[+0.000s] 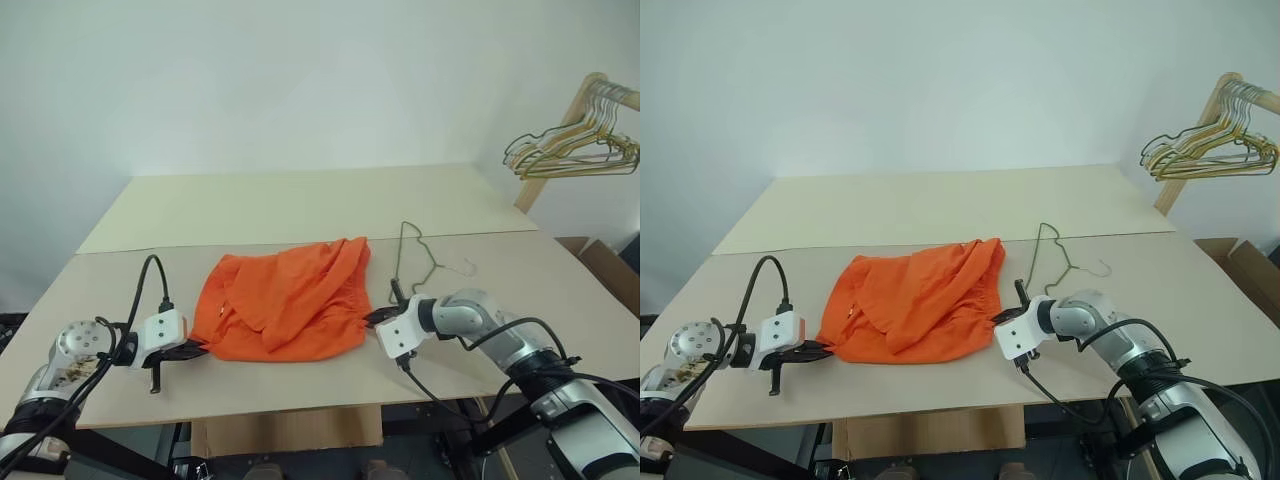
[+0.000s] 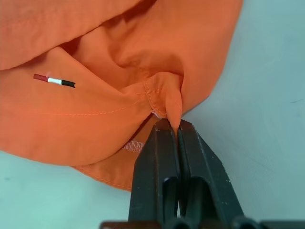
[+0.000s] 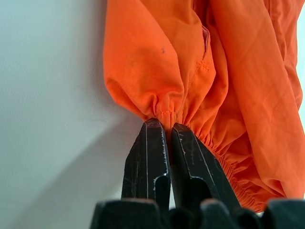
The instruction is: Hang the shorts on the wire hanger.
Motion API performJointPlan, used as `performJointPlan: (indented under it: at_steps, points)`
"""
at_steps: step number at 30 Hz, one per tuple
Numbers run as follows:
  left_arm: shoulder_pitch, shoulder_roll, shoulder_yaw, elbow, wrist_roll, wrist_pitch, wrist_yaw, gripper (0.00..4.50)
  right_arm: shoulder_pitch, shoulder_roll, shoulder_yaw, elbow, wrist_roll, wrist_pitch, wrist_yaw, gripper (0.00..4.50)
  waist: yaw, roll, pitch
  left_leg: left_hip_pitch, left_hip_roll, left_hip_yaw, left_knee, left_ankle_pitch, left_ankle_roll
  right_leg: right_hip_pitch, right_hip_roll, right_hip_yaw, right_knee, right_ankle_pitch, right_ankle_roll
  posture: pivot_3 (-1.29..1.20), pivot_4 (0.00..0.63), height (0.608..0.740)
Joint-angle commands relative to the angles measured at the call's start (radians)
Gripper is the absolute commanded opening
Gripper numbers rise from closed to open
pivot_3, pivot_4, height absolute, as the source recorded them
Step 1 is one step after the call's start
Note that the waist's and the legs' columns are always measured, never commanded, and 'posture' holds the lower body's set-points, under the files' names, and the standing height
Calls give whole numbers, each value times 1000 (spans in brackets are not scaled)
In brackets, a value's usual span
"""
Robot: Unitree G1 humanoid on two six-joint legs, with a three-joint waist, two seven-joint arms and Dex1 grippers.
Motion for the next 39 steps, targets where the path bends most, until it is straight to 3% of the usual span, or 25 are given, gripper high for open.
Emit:
performJointPlan:
  at_steps: [1,11,14,16,19,23,26,28,32,39]
  points:
    - [20,35,29,-41,2,38,29,13,10,4,-52,-117,114,92,62,0,0,0,0,0,0,0,0,0,0,0,0,0,0,0,-1,75,0,740]
    - [237,203,177,-396,-132,173,-35,13,147,-110,-126,-463,372,361,274,0,-3,-4,2,-6,0,-1,-2,-2,1,-4,-3,-2,-2,-3,-1,67,0,740]
    - [210,193,167,-418,-126,197,-19,13,118,-94,-143,-451,401,413,278,0,1,-5,3,-4,0,0,-2,-2,1,-3,-3,-2,-2,-6,4,69,0,740]
    - [106,116,152,-372,-104,187,72,13,45,-52,-152,-390,391,448,244,0,2,-4,4,-2,0,0,-2,-2,1,-2,-3,-3,-2,-7,5,68,0,740]
    - [-180,-50,139,-258,-11,270,364,13,-154,59,-179,-203,301,487,56,0,11,-4,8,-1,0,0,-2,2,3,-1,-2,-3,0,-4,5,68,0,740]
    - [-570,-192,163,-50,156,286,843,13,-471,192,-247,117,161,472,-392,0,13,-8,12,-8,0,-8,-3,12,-5,-6,3,-4,-1,10,-5,66,0,740]
    - [-735,-230,235,-55,114,236,983,13,-637,212,-298,277,93,391,-704,0,5,-9,10,-24,-2,-8,-7,13,-12,-25,1,-3,0,14,-6,58,0,740]
    - [-784,-250,307,-138,24,222,997,13,-680,217,-348,298,121,327,-781,0,0,-10,9,-31,-2,-8,-13,15,-17,-32,-2,-4,0,14,-6,54,0,740]
    - [-685,-197,367,-324,-91,252,869,13,-633,228,-392,232,200,301,-732,0,-24,-10,8,-39,-5,-7,-13,15,-31,-41,-6,-5,-1,12,-3,42,0,740]
    - [-139,-68,459,-606,-223,354,601,13,-287,169,-263,-55,213,250,-439,0,-63,-9,5,-37,-6,-7,-10,6,-18,-35,-8,-5,-6,9,2,52,0,740]
